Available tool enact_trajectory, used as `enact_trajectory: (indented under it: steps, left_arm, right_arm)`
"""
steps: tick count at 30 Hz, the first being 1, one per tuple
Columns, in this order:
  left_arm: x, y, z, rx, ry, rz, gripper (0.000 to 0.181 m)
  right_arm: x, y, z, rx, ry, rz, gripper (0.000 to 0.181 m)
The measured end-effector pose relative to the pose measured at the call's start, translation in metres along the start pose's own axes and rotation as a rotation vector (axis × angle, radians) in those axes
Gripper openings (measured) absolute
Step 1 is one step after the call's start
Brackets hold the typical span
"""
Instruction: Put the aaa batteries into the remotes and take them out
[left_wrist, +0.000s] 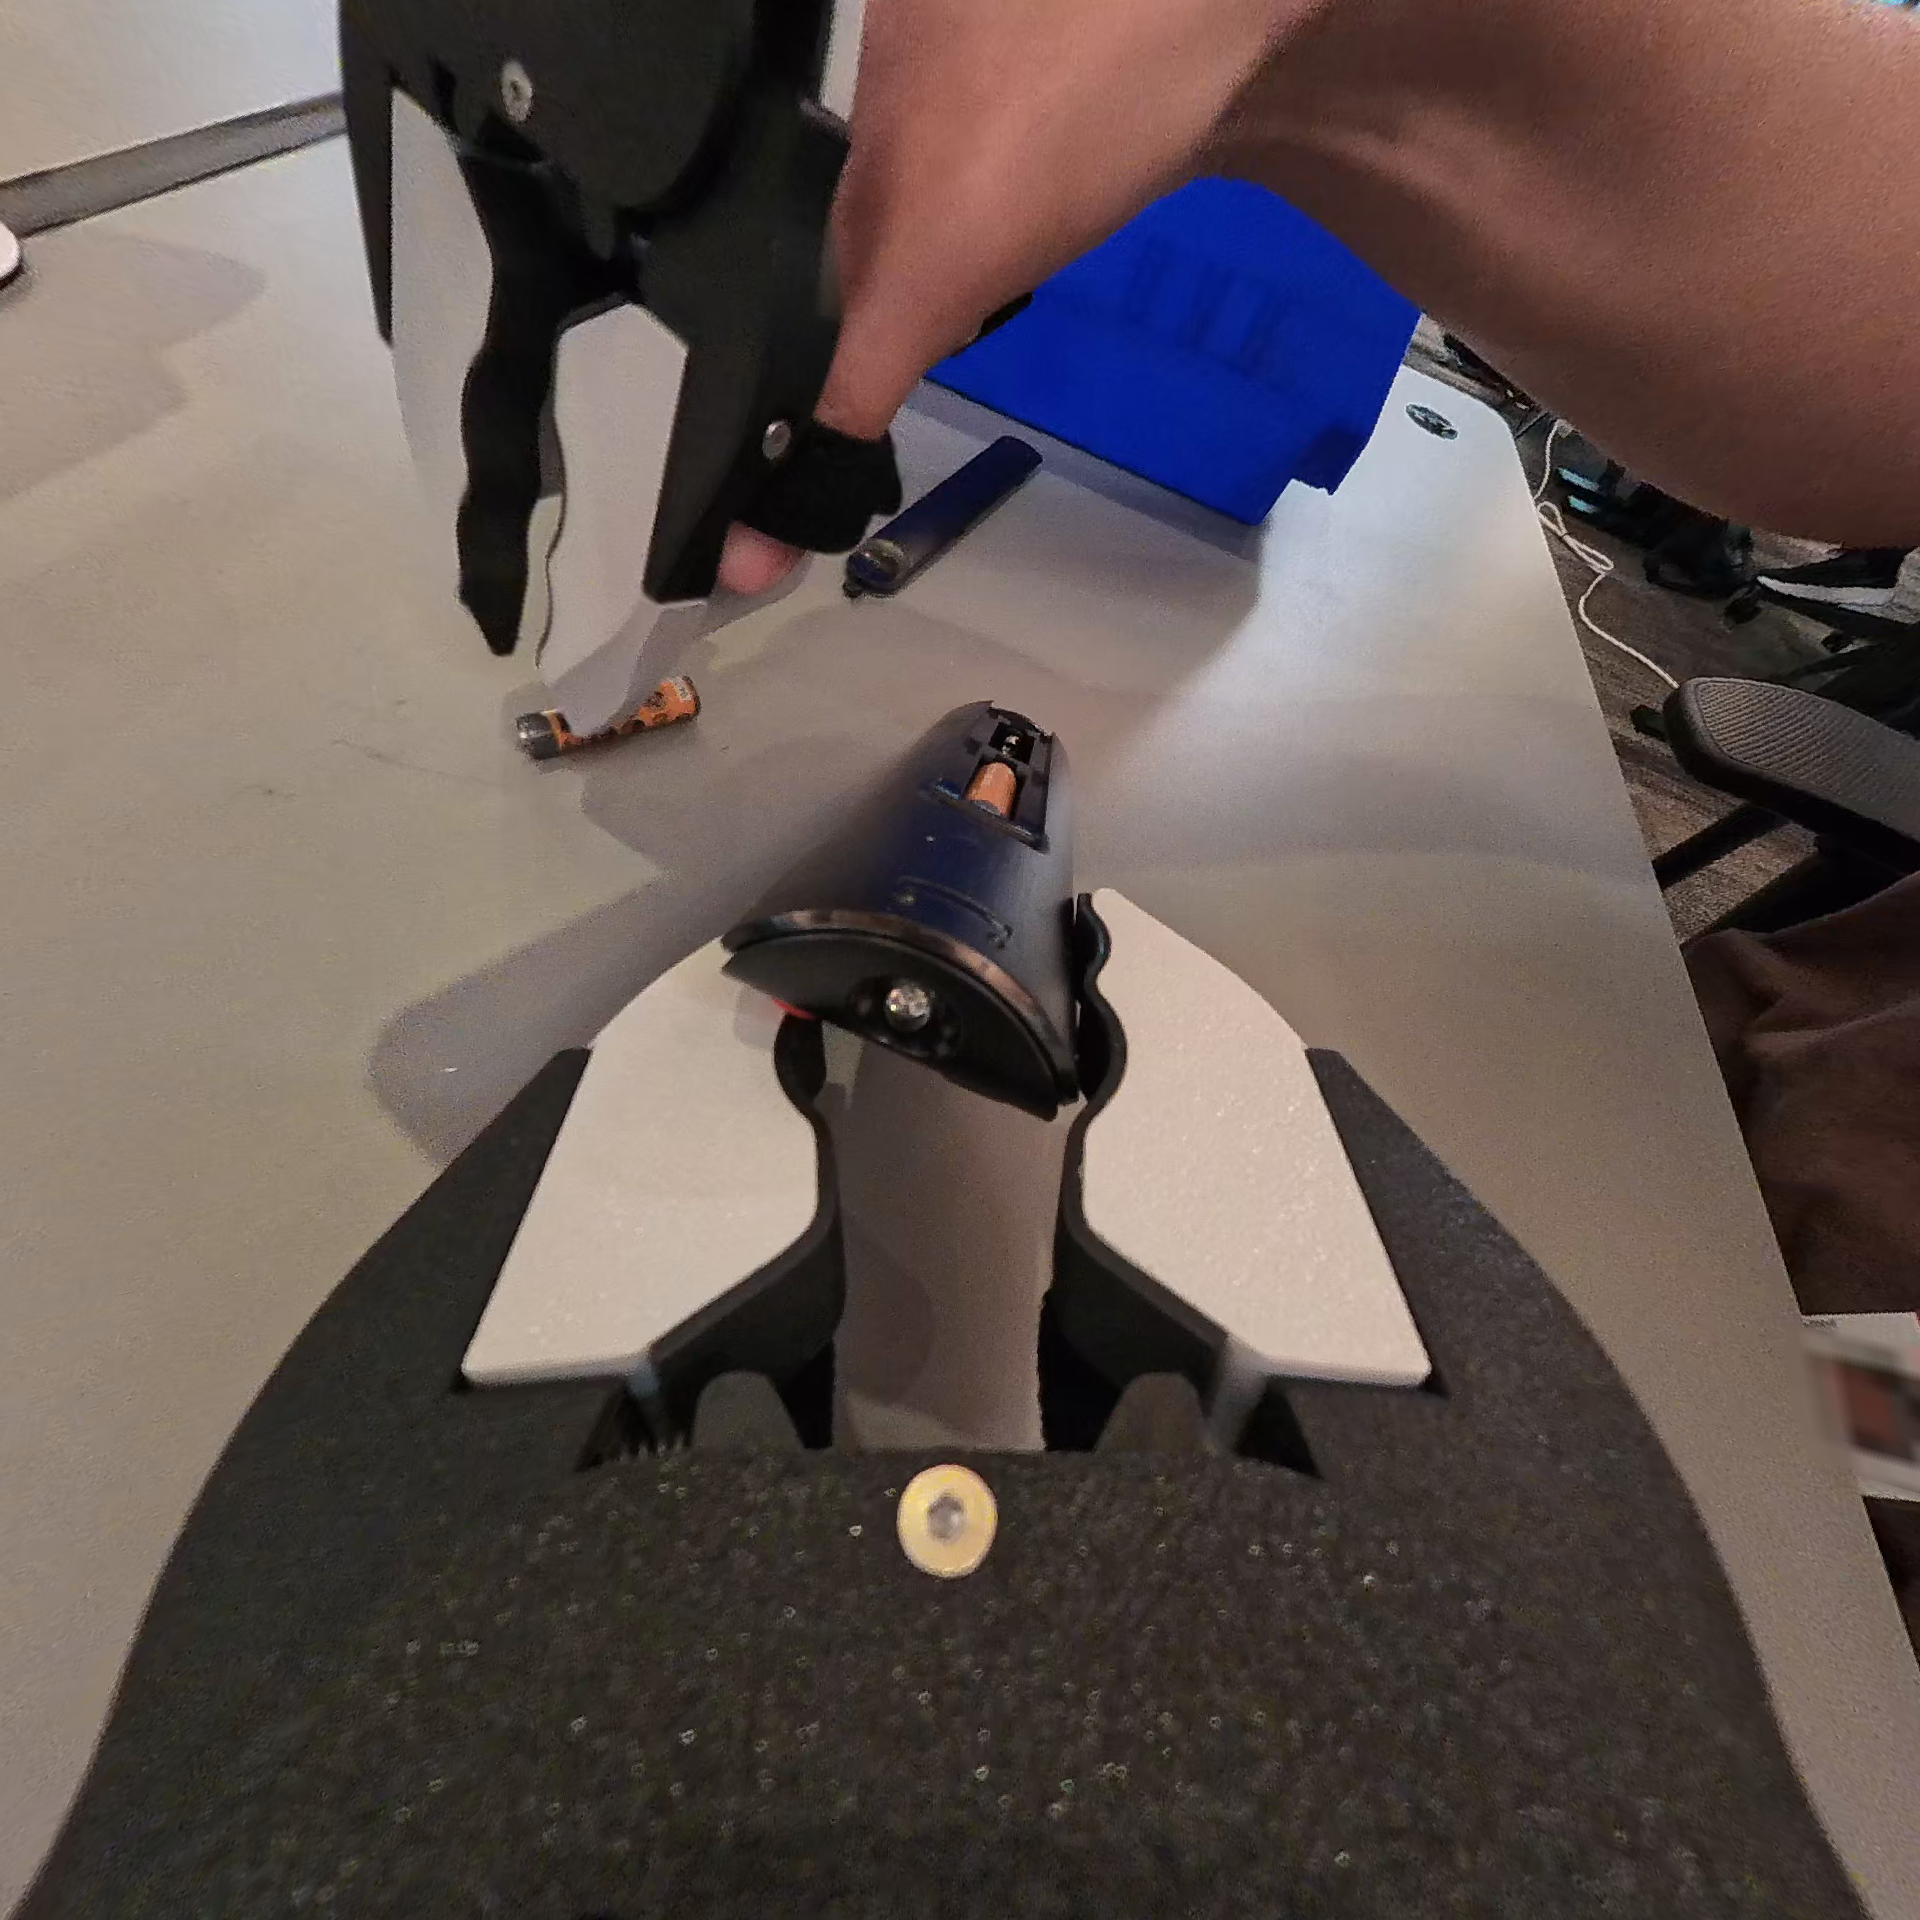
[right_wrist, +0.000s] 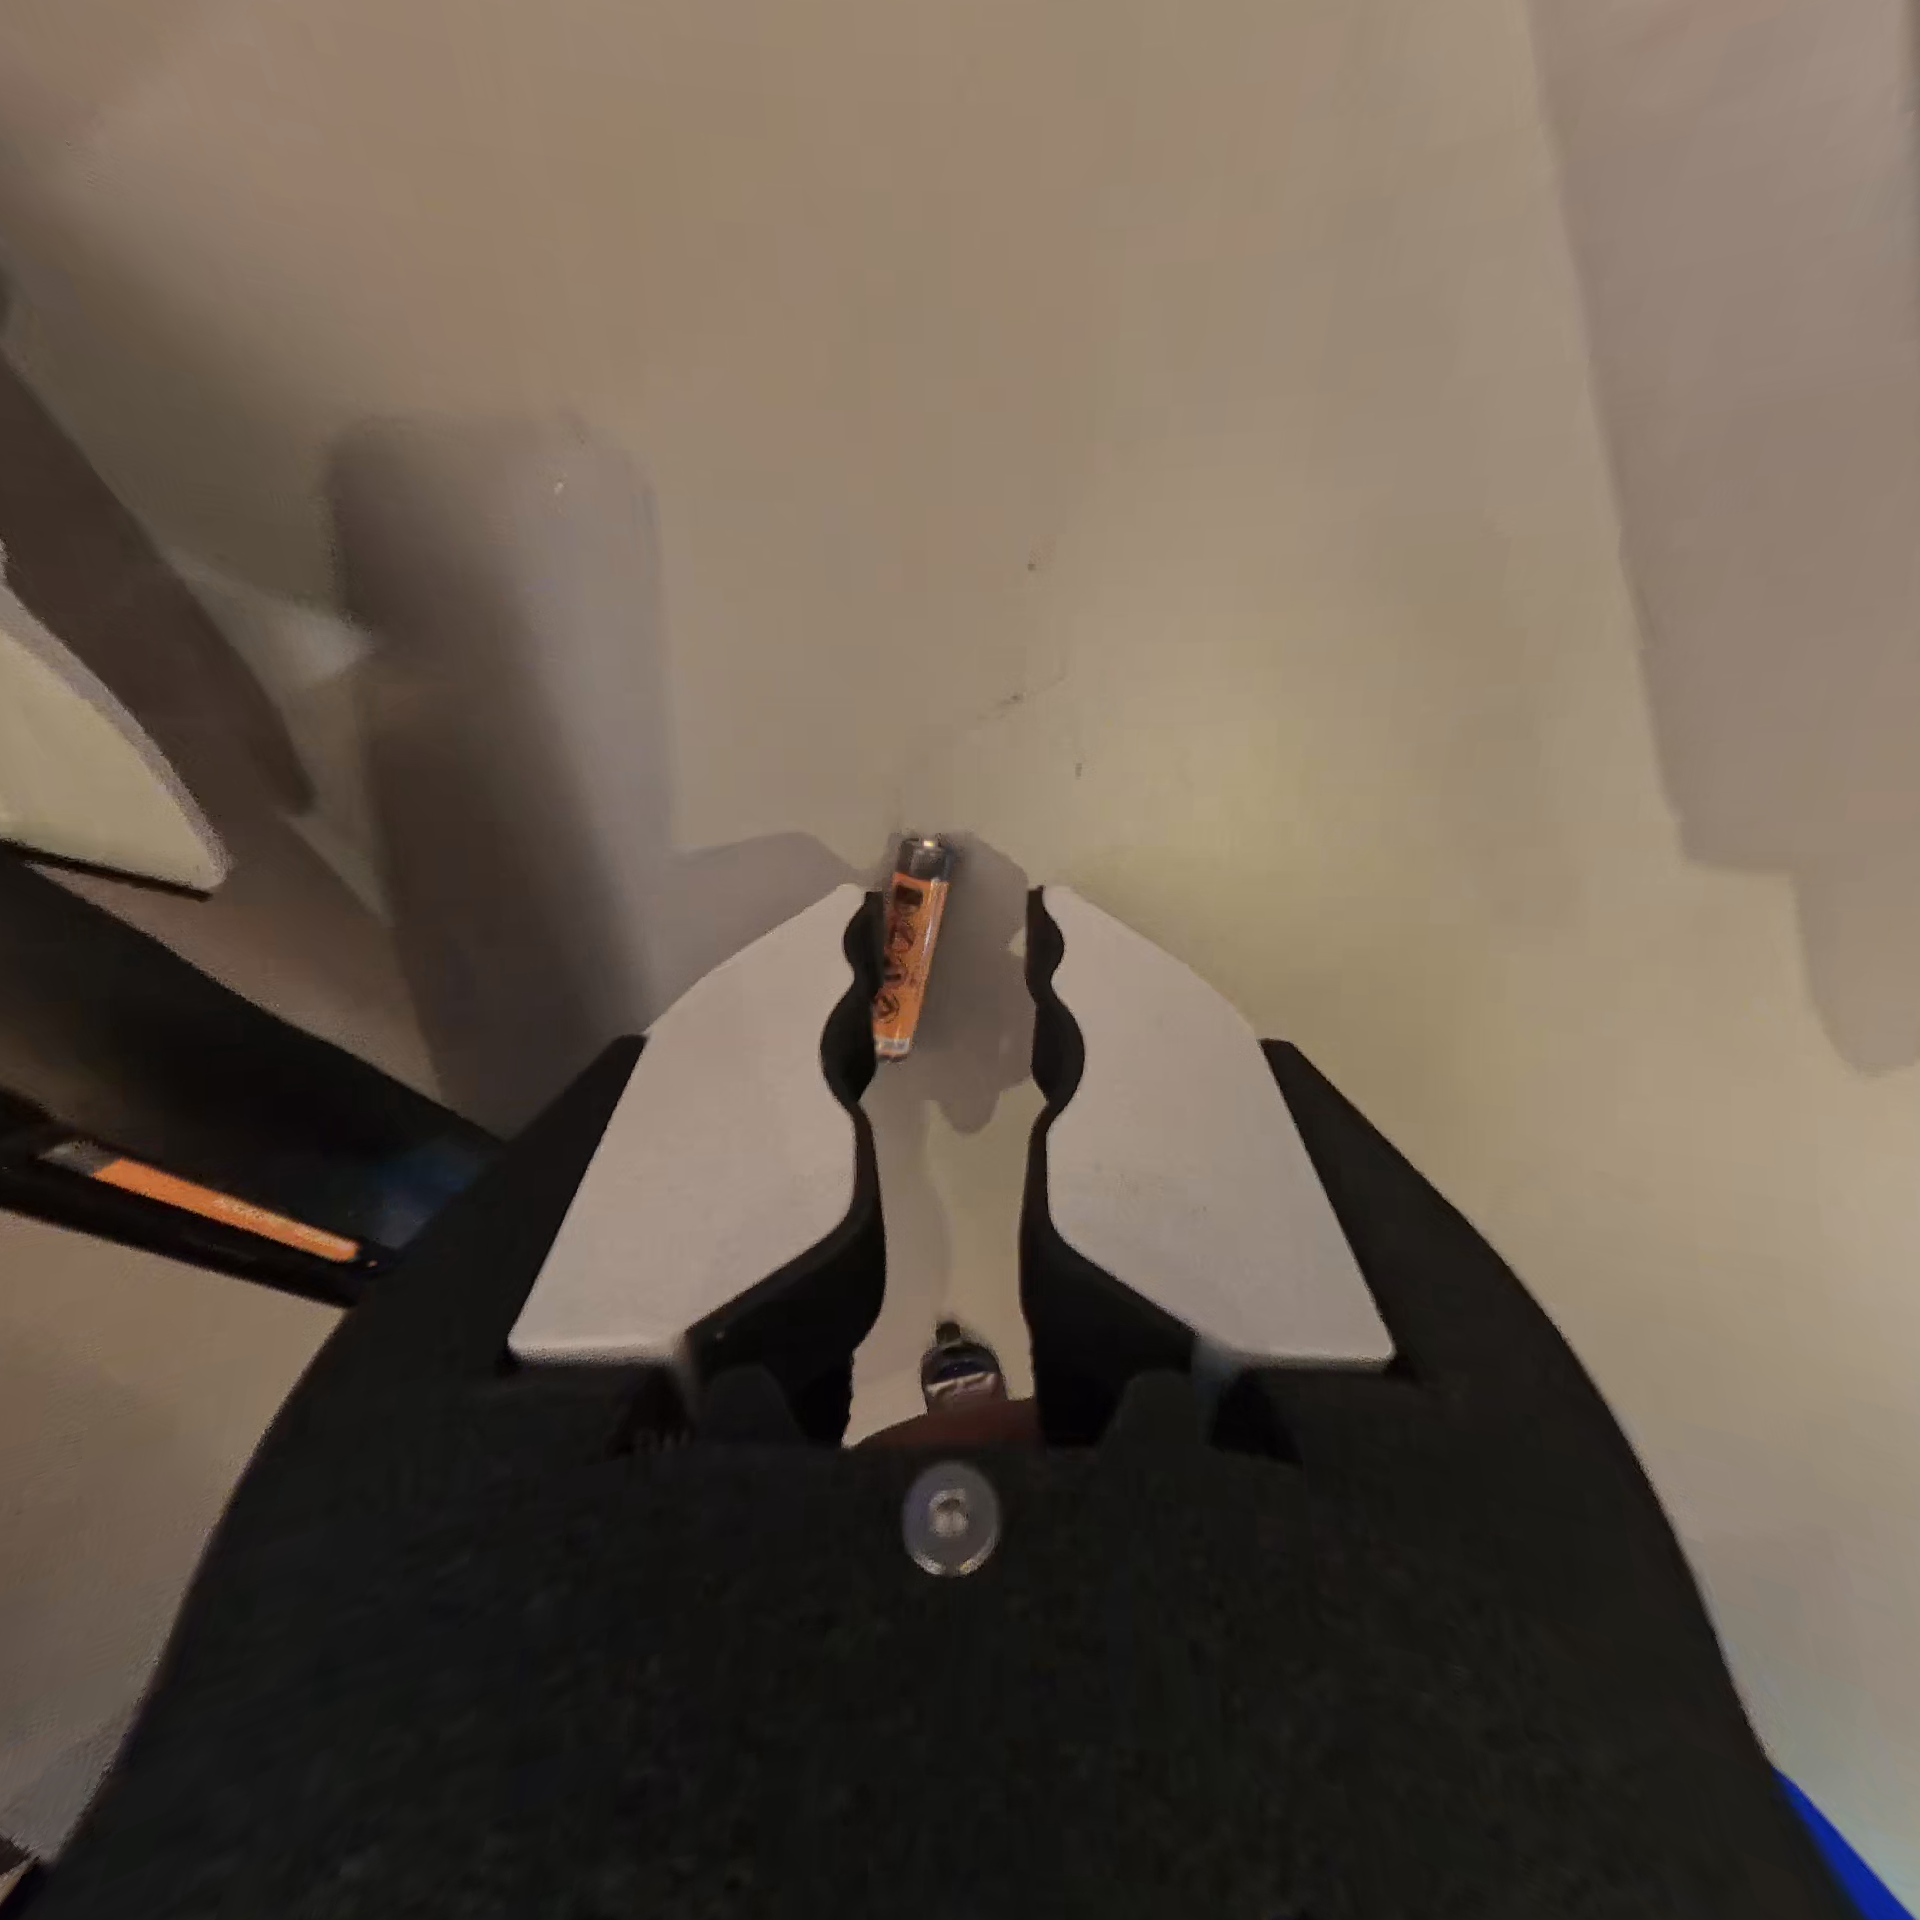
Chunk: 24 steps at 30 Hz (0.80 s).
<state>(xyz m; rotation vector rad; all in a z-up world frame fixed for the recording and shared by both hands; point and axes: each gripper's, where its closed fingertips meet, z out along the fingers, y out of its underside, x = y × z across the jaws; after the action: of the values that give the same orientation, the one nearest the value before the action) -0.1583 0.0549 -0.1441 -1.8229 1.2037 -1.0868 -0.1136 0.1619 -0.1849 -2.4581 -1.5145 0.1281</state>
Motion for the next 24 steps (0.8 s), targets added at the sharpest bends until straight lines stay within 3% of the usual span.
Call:
enact_trajectory:
  steps: [6, 8, 11, 14, 18, 21, 24]
  left_arm:
    - [0.000, 0.000, 0.000, -0.003, -0.001, 0.003, 0.045]
    - [0.000, 0.000, 0.000, -0.004, -0.001, 0.002, 0.045]
    - [0.000, 0.000, 0.000, -0.004, 0.000, 0.001, 0.045]
    - [0.000, 0.000, 0.000, -0.004, 0.000, 0.001, 0.045]
    - [0.000, 0.001, 0.000, -0.005, 0.002, -0.002, 0.045]
    - [0.000, 0.001, 0.000, -0.005, 0.003, -0.004, 0.045]
    - [0.000, 0.000, 0.000, -0.004, 0.005, -0.008, 0.045]
  right_arm:
    - [-0.004, 0.007, 0.011, -0.083, -0.059, 0.042, 0.024]
    - [-0.007, 0.007, 0.011, -0.081, -0.078, 0.038, 0.012]
    - [-0.002, 0.010, 0.007, -0.073, -0.039, -0.007, 0.011]
    - [-0.018, -0.002, -0.013, 0.119, -0.163, 0.009, 0.011]
    - [-0.037, -0.020, -0.065, 0.574, -0.320, 0.032, 0.010]
    - [-0.055, -0.010, -0.096, 0.825, -0.388, -0.008, 0.010]
    - [-0.075, 0.006, -0.105, 0.954, -0.405, -0.045, 0.010]
